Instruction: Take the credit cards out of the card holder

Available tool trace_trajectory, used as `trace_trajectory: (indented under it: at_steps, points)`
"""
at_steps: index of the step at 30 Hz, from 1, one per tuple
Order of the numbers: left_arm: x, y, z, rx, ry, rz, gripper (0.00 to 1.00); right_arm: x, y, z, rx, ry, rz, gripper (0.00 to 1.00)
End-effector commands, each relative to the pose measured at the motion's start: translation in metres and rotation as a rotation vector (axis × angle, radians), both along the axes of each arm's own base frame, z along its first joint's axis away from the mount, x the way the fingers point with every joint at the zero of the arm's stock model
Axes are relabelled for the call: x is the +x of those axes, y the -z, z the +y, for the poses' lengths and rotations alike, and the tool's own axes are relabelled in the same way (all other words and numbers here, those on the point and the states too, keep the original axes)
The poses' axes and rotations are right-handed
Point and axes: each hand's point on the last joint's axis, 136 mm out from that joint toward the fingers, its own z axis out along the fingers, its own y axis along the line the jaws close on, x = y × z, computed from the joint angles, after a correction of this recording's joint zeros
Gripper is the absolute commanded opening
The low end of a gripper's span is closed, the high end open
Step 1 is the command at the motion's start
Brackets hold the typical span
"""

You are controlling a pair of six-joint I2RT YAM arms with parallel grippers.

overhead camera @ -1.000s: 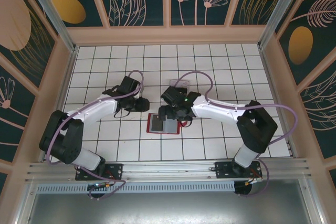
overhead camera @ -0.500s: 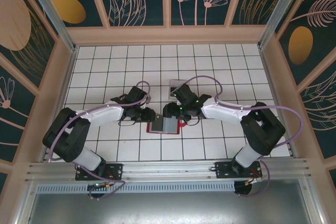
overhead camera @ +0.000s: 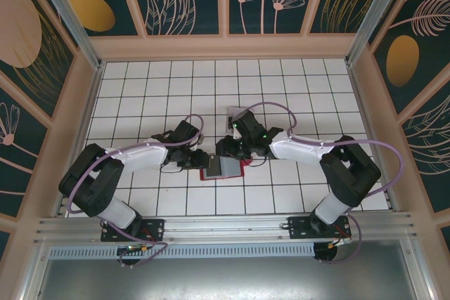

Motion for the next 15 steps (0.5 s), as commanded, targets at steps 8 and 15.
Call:
trace_trajectory:
  at_steps: [8, 15]
  points:
    - [-0.008, 0.02, 0.017, 0.107, -0.006, 0.031, 0.34, -0.009, 0.021, 0.017, 0.015, -0.065, 0.07, 0.41]
    - [-0.009, 0.022, 0.019, 0.114, -0.007, 0.035, 0.34, -0.012, 0.03, 0.023, -0.003, -0.088, 0.085, 0.41]
